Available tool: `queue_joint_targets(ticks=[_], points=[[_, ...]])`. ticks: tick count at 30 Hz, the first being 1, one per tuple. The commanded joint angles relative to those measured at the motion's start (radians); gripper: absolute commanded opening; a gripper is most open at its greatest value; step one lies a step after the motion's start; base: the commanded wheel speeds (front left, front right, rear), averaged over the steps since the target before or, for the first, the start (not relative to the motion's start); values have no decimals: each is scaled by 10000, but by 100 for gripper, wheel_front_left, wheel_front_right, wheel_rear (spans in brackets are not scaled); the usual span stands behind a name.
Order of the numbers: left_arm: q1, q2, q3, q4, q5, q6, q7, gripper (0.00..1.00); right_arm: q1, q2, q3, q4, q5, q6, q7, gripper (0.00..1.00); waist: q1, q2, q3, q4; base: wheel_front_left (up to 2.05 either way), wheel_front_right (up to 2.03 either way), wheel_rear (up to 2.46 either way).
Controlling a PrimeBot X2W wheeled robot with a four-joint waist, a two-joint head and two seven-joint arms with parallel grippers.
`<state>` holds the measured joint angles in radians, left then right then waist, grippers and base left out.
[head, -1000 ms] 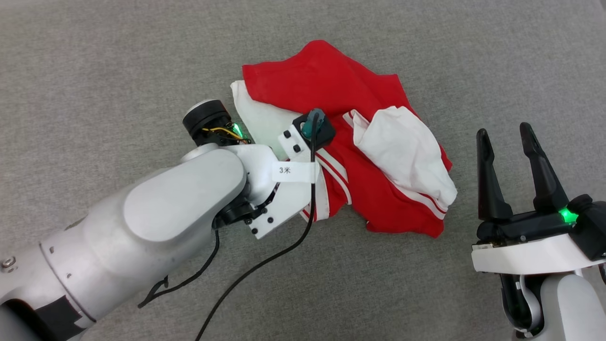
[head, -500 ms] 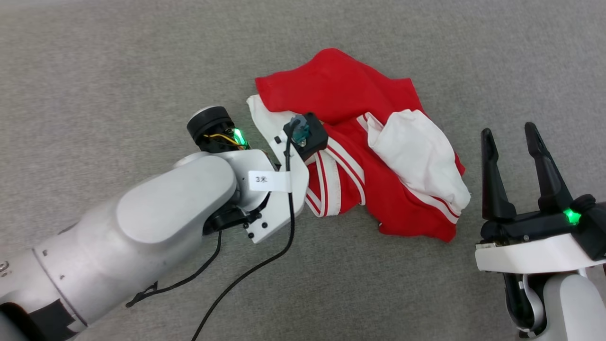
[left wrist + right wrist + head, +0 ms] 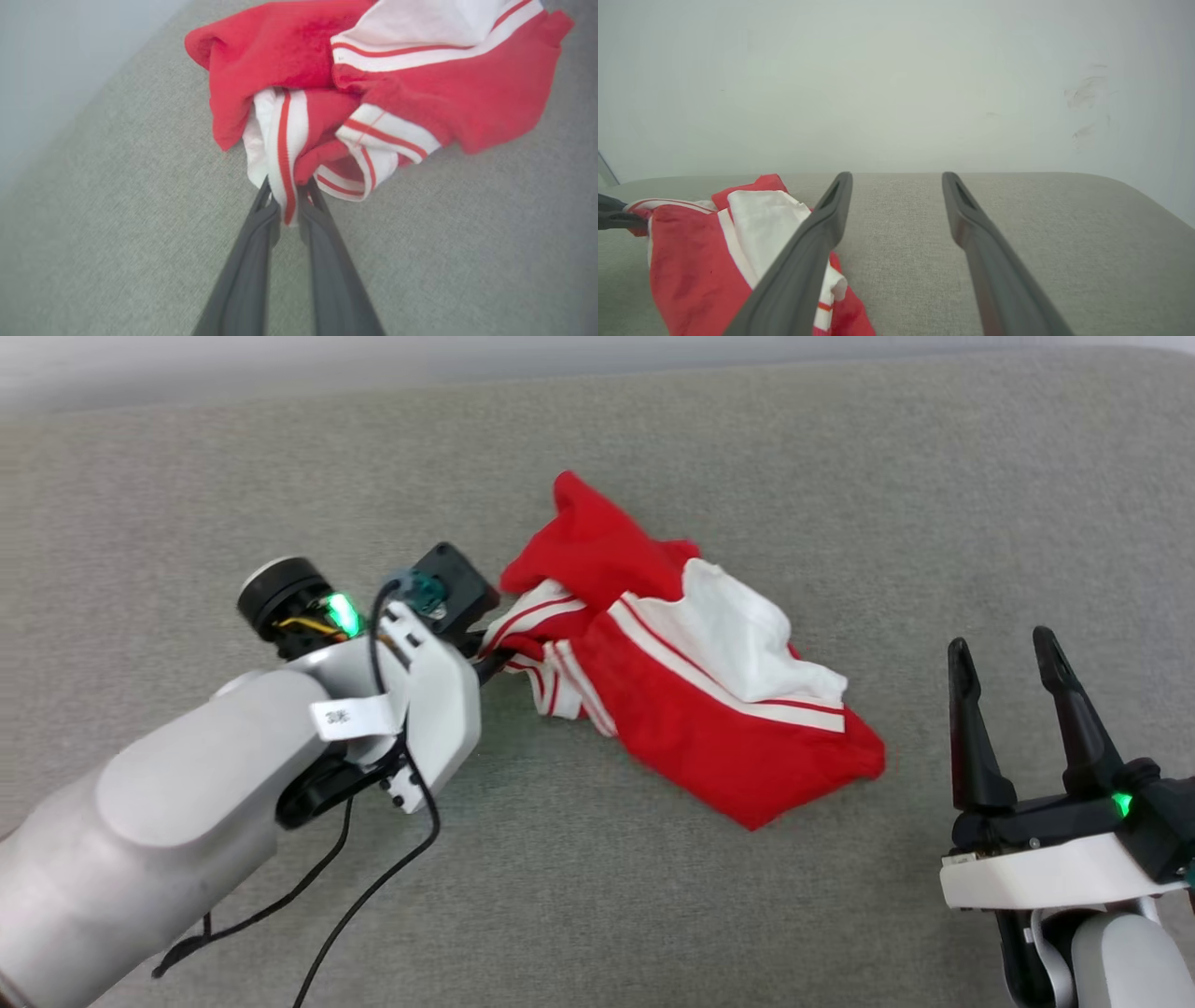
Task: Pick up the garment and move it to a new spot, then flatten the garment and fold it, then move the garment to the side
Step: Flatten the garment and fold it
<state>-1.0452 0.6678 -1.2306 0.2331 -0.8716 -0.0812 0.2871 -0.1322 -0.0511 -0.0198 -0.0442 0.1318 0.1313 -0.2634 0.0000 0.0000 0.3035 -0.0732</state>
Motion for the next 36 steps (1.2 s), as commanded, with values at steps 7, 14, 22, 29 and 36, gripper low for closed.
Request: queue_joint_targets(ticks=[7,14,22,29,36], points=[[1230,1049,441,-831,-459,1062,-751,0,357,15,-18,69,-120,-10,-20,100,0,0,-546,556,0,0,0],[3107,1726,471,-1308,-1327,2109,-1341,0,579,15,-76,133,-187,-10,-20,100,0,0,-838,692,0,0,0],[4885,1237,261,-744,-2341,2256,-1936,0,755,17,-108,193,-312,-10,-20,100,0,0,-1038,786,0,0,0],[5176,430,572,167,-2202,2342,-3337,100,762,17,-152,169,-476,-10,-20,100,0,0,-1218,911,0,0,0],[5470,-58,1405,362,-1614,3340,-5327,100,336,-194,-312,-225,-866,-10,-20,100,0,0,-1491,1127,0,0,0]])
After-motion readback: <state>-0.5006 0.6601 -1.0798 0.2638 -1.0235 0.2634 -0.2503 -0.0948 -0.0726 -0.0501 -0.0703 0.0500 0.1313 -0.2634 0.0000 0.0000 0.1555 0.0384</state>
